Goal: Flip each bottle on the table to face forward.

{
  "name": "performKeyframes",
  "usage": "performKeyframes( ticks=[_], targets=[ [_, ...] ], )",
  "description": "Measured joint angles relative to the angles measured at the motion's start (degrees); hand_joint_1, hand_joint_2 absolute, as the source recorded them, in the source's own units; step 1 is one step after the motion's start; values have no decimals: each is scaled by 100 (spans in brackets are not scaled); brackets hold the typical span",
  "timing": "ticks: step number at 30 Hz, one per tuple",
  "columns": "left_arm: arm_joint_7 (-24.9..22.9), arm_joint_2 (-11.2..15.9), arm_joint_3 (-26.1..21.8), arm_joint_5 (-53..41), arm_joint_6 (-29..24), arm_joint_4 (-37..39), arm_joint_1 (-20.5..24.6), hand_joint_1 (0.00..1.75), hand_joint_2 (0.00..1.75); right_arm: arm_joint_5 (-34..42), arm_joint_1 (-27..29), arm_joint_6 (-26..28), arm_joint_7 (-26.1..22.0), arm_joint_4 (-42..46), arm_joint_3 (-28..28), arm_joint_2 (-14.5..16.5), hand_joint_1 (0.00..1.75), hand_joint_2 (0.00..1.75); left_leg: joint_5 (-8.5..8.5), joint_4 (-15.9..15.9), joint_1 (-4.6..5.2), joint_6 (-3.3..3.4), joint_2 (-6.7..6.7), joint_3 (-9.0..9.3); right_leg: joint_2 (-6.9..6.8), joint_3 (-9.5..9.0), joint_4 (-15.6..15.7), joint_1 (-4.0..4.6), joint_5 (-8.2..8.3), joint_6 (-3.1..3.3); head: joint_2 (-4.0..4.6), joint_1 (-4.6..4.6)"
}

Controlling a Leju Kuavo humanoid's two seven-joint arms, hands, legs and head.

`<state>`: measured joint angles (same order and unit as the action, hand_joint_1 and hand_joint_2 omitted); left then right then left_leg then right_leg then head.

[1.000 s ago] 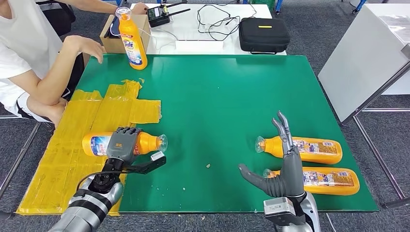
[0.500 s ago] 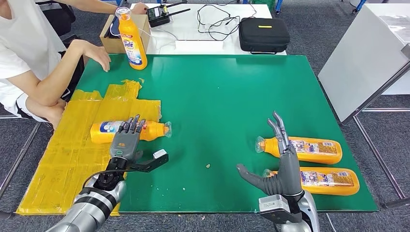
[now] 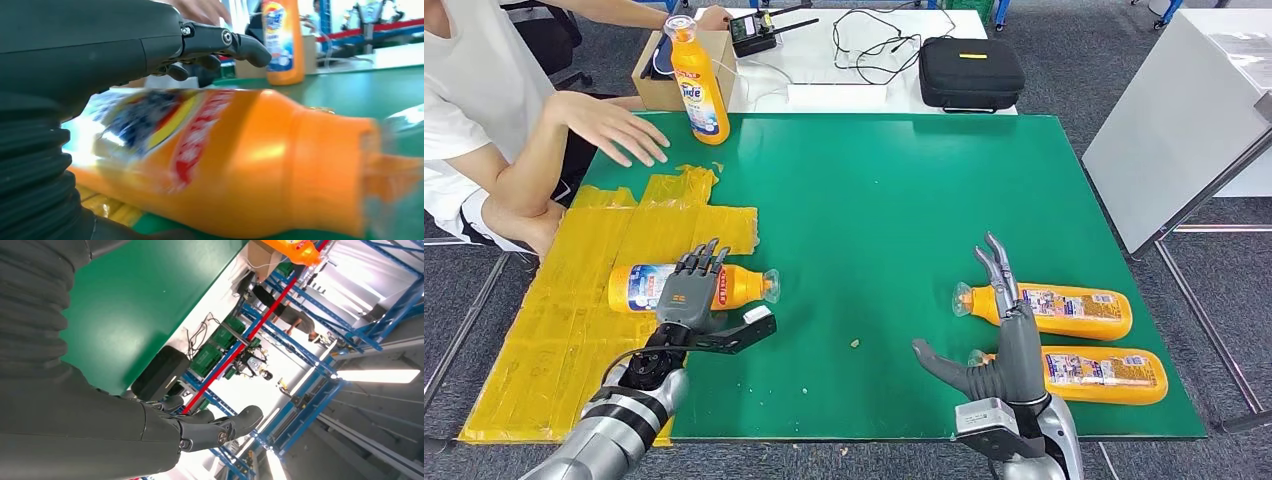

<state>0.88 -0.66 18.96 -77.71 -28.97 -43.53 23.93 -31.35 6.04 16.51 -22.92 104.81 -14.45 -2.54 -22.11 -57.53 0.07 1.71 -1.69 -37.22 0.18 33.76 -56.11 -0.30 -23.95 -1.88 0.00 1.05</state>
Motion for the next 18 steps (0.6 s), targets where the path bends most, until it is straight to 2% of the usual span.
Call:
performKeyframes(
  ticks=[3, 5, 9, 13, 15, 18],
  targets=[
    [324, -68, -9, 473, -160, -428, -256, 0, 175, -359, -2, 52, 198, -25, 0, 2, 0, 175, 0, 0, 0, 0, 5, -1, 1, 2, 0, 0, 0, 0, 0, 0],
    [751, -120, -21, 1369, 57, -991, -544, 0, 175, -840, -7, 90, 477, -58, 0, -30, 0, 175, -1, 0, 2, 0, 6, -3, 1, 4, 0, -1, 0, 0, 0, 1],
    [1519, -130, -49, 3990, 1665, -2671, -1324, 0, 175, -2368, -73, -94, 1280, -262, 7, -355, 0, 175, -5, 0, 3, 2, 5, -13, 1, 11, 2, -3, -2, -2, 0, 1],
    [2031, 23, -160, 5665, 3038, -4190, -2062, 0, 175, -2891, -105, -332, 1706, -634, 206, -926, 0, 175, -7, -1, 7, 2, -10, -18, 0, 14, 4, -9, -4, -3, 0, 1],
    [2307, 90, -211, 6086, 3423, -4717, -2366, 0, 175, -2954, -111, -360, 1751, -815, 414, -1186, 0, 175, -7, -1, 9, 3, -15, -18, -3, 14, 4, -10, -5, -4, 0, 1],
    [2462, 133, -217, 6216, 3600, -5222, -2659, 0, 175, -3017, -131, -374, 1767, -986, 651, -1424, 0, 175, -7, 0, 8, 3, -19, -18, -7, 13, 4, -9, -5, -4, 0, 0]
  ],
)
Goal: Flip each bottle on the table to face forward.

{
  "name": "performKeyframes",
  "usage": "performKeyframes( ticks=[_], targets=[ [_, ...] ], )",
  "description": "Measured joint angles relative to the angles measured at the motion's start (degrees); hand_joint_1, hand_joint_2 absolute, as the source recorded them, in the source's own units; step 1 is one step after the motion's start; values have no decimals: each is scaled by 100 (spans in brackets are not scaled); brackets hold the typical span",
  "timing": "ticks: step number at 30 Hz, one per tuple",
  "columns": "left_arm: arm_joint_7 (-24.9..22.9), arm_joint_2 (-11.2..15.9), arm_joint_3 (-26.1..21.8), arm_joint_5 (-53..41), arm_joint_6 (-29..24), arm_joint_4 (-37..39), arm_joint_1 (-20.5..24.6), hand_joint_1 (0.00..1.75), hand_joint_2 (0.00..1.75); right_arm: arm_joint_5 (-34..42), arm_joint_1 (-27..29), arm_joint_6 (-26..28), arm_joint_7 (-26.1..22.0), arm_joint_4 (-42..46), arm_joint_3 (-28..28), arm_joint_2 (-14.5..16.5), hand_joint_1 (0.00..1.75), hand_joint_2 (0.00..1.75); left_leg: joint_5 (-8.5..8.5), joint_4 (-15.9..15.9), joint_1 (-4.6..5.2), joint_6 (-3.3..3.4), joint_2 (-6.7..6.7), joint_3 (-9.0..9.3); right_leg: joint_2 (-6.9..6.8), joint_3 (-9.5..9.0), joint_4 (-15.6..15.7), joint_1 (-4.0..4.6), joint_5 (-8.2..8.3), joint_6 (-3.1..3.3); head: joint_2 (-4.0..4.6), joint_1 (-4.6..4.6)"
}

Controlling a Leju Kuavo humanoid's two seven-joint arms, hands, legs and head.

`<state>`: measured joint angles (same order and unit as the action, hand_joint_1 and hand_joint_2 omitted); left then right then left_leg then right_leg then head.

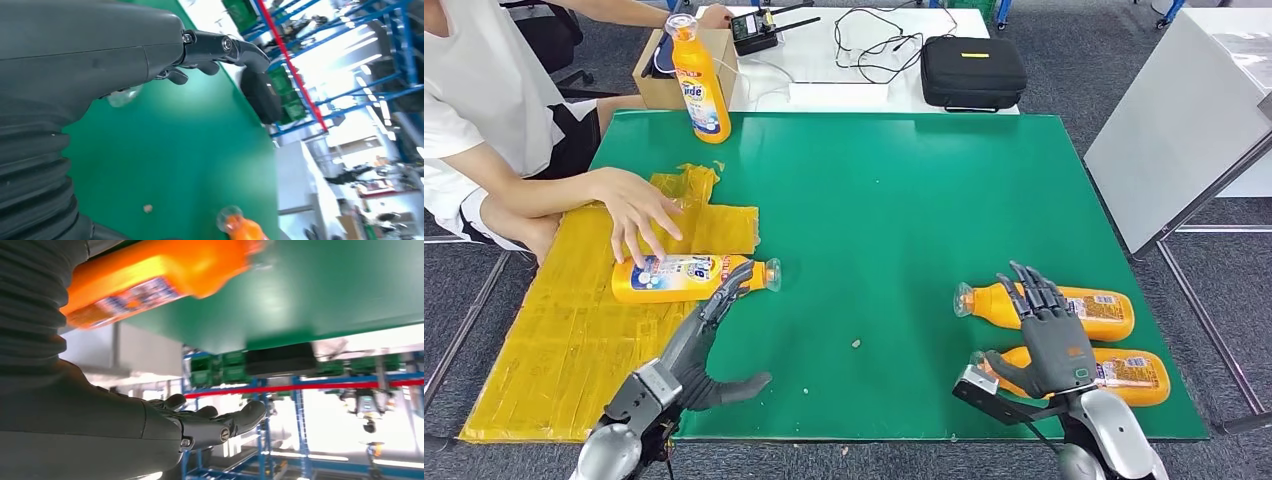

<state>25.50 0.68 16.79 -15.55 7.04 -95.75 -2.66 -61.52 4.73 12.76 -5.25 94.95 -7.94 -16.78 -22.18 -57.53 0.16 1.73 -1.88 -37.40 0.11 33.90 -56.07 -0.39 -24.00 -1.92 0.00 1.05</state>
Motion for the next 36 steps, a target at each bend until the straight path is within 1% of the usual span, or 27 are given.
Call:
performKeyframes(
  ticks=[7, 12, 17, 27, 32, 36],
  targets=[
    [234, 37, 39, 174, 230, -545, -336, 0, 175, 98, -6, -285, 77, -187, 259, -299, 0, 175, 3, 0, -1, 1, 0, 5, 0, -1, -1, 1, 1, 0, 0, 2],
    [168, 29, 98, 387, 258, -586, -440, 0, 175, 87, -29, -393, 127, -372, 634, -588, 0, 175, 2, 0, 4, 2, 0, 3, 0, -2, 0, -3, 1, 0, 0, 1],
    [104, 10, 103, 482, 327, -510, -440, 0, 175, 63, -220, -421, 144, -694, 1001, -808, 0, 175, 3, -1, 10, 4, 1, 4, 0, -2, 0, -7, 3, -2, 0, 1],
    [20, -48, 172, 537, 364, -264, -349, 0, 175, -92, -736, -470, 301, -1411, 1185, -941, 0, 175, 4, -1, 9, 5, 4, 5, 1, -2, -1, -6, 4, -3, 0, 2],
    [-3, -70, 212, 605, 416, -79, -218, 0, 175, -197, -1208, -480, 228, -1983, 1147, -958, 0, 175, 5, -1, 10, 6, 4, 5, 1, -4, -2, -7, 4, -3, 0, 2],
    [-14, -74, 285, 649, 445, 56, -112, 0, 175, -299, -1692, -641, 187, -2512, 909, -968, 0, 175, 8, -1, 10, 9, 5, 6, 1, -4, -2, -7, 7, -6, 0, 2]
  ],
)
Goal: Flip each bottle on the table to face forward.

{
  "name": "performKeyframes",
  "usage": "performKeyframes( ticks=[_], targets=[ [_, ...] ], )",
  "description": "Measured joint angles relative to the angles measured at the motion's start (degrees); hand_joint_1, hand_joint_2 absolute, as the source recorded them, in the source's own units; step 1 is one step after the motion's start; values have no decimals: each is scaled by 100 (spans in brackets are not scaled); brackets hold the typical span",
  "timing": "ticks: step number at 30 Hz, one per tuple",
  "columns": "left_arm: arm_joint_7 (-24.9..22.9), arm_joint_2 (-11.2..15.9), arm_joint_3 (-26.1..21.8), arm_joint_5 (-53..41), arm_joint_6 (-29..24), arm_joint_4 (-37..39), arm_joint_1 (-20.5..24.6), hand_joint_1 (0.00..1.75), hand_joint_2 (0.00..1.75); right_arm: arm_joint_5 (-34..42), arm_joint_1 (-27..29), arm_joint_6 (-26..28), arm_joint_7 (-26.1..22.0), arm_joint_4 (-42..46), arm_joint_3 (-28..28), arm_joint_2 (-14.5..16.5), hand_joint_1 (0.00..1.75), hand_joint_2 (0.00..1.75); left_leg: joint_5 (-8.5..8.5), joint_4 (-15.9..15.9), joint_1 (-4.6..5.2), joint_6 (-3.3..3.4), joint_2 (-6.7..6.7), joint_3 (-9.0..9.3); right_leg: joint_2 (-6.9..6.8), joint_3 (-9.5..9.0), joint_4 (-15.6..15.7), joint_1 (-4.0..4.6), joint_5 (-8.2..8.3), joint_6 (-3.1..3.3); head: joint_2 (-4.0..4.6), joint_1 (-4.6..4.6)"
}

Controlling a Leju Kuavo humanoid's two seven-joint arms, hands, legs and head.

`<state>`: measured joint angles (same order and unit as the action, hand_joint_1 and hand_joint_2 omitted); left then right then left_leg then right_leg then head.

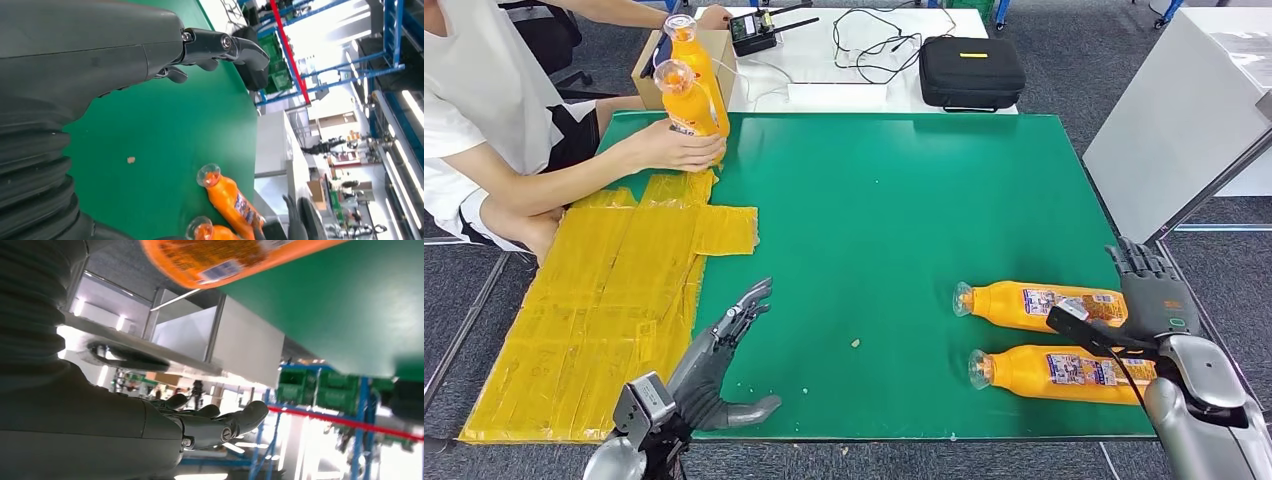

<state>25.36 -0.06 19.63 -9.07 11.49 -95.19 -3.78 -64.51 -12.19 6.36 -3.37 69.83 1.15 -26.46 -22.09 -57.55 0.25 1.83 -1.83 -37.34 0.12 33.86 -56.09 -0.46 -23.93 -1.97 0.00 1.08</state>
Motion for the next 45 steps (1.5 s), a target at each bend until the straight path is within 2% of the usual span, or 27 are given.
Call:
performKeyframes(
  ticks=[7, 12, 19, 24, 28, 37, 45],
  targets=[
    [-33, -9, 55, 49, 12, 185, 124, 0, 175, -136, -642, -187, -31, -757, -515, 21, 0, 175, 1, 0, -1, 1, -3, 0, -1, -2, 0, 1, 1, -1, 0, 0],
    [-50, -11, 56, 126, 14, 315, 201, 0, 175, -196, -957, -551, -124, -1371, -902, 26, 0, 175, 2, -1, 0, 2, -5, 0, -3, -2, 0, 0, 1, -2, 0, 0],
    [-65, -14, 56, 266, 69, 541, 301, 0, 175, 83, -1343, -1146, -423, -2083, -1470, -150, 0, 175, 2, -2, 0, 2, -5, -1, -4, -2, 0, 0, 1, -2, 0, 1],
    [-62, -29, 56, 301, 78, 671, 336, 0, 175, 204, -1605, -1229, -368, -2445, -1789, -261, 0, 175, 2, -2, 0, 2, -7, 0, -7, -2, 0, 0, 1, -2, 0, 0],
    [-62, -44, 56, 302, 84, 737, 360, 0, 175, 153, -1735, -1095, -221, -2695, -1978, -279, 173, 175, 2, -2, 0, 2, -6, 3, -7, -6, 0, 0, 1, -2, 0, 0],
    [-83, -46, 56, 303, 78, 785, 379, 0, 175, 46, -1770, -482, -67, -2972, -2171, -222, 175, 175, 3, -2, 0, 3, -3, 7, -6, -10, 0, 1, 2, -3, 0, 0],
    [-171, -46, 56, 267, 38, 715, 330, 0, 175, -260, -1563, 565, 341, -2853, -2090, 84, 175, 175, 4, -1, -1, 3, -4, 8, -6, -12, -1, 2, 2, -3, 0, 1]
  ],
)
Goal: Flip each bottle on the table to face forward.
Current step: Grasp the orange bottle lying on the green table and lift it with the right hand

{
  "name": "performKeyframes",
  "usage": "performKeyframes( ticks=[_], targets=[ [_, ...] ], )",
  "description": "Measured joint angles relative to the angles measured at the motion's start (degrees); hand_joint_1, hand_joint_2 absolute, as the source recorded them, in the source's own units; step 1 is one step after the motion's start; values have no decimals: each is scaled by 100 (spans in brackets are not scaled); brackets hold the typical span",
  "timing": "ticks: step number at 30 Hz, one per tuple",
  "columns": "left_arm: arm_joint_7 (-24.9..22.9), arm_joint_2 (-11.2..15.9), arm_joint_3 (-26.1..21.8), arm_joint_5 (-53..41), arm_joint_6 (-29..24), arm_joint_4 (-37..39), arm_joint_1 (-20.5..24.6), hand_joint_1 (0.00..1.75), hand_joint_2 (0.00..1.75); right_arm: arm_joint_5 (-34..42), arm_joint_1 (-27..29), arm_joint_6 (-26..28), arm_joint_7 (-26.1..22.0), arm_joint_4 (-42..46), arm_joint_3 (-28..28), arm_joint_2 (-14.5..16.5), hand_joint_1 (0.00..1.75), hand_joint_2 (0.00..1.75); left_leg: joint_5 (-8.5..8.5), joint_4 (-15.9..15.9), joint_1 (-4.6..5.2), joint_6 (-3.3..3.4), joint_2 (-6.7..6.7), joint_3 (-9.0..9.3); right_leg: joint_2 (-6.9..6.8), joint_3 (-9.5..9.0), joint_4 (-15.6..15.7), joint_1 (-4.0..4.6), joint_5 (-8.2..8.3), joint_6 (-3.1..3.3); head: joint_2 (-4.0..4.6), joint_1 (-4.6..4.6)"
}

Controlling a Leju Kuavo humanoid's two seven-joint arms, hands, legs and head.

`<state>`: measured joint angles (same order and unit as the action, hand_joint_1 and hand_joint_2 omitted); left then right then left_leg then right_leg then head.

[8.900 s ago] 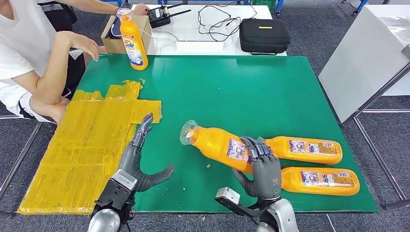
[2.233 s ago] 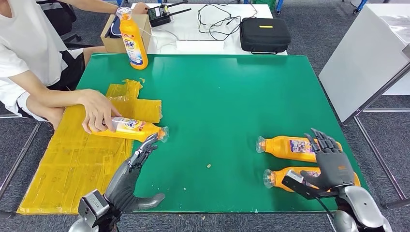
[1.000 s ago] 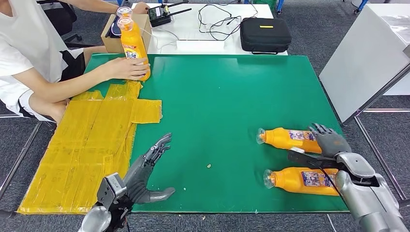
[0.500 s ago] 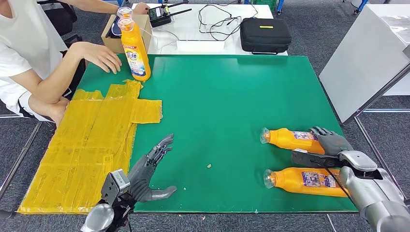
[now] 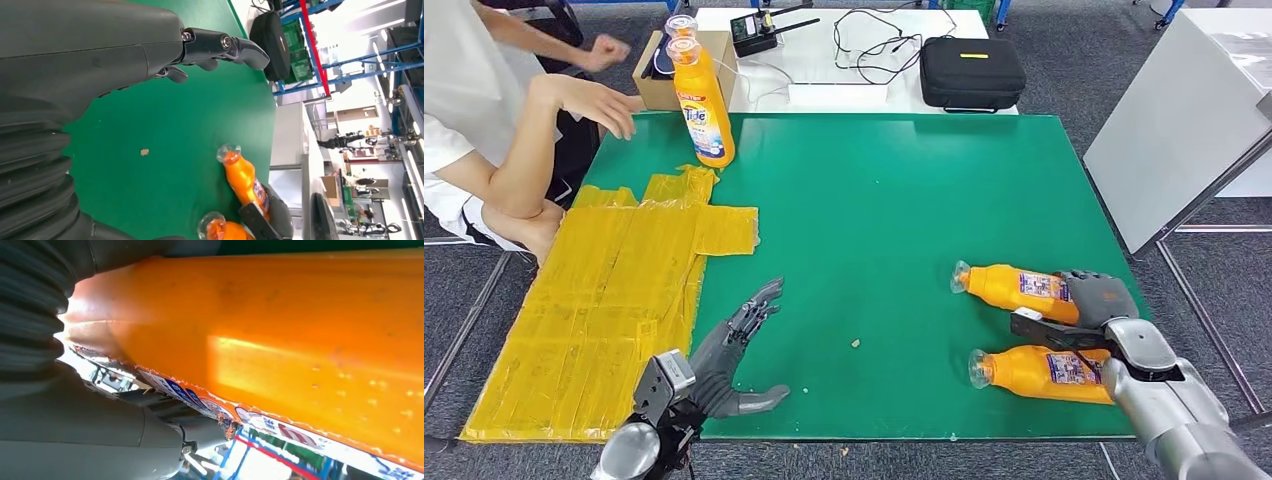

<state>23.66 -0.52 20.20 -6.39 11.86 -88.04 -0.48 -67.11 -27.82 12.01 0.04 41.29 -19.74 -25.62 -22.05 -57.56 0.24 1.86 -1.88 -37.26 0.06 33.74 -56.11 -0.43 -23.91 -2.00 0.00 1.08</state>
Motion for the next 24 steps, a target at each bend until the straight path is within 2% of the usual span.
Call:
performKeyframes(
  ticks=[4, 6, 10, 14, 17, 20, 24],
  targets=[
    [-8, 0, -1, -21, -32, -31, -24, 0, 175, -14, 69, 134, 28, 101, 65, 113, 175, 175, 0, 0, 0, 0, -1, -2, 0, 0, -1, 0, 0, 0, 0, -1],
    [-18, 0, -6, -55, -96, -52, -40, 0, 175, 80, 205, 545, -25, 257, 202, 222, 175, 175, 0, 1, 0, 0, -2, -6, -1, 0, -1, 7, 0, 0, 0, -2],
    [-50, 0, -63, -92, -225, -172, -103, 0, 175, 163, 838, 1970, -207, 1340, 847, 791, 175, 175, -1, 1, -3, 0, -1, -8, -1, 2, -1, 22, -2, 1, 0, 1],
    [-115, 0, -85, -192, -267, -247, -152, 0, 175, 382, 1576, 2612, -490, 2829, 1293, 1420, 175, 175, -1, 2, -16, -2, -29, -15, -26, 6, -1, 27, -10, 7, 0, -1],
    [-146, 0, -85, -258, -281, -260, -180, 0, 175, 833, 1970, 2762, -750, 3749, 1442, 1760, 175, 175, -2, 3, -18, -4, -30, -18, -28, 9, -1, 29, -12, 10, 0, -1],
    [-155, 0, -85, -273, -308, -267, -196, 0, 175, 1245, 2218, 2727, -954, 4327, 1525, 1963, 175, 175, -3, 3, -15, -5, -29, -19, -27, 10, 0, 28, -12, 10, 0, -2],
    [-179, 4, -90, -255, -437, -334, -261, 0, 175, 2595, 2589, 2346, -1689, 5049, 1549, 2252, 175, 175, -3, 3, -12, -4, -30, -19, -27, 9, 1, 26, -11, 9, 0, -3]
  ],
)
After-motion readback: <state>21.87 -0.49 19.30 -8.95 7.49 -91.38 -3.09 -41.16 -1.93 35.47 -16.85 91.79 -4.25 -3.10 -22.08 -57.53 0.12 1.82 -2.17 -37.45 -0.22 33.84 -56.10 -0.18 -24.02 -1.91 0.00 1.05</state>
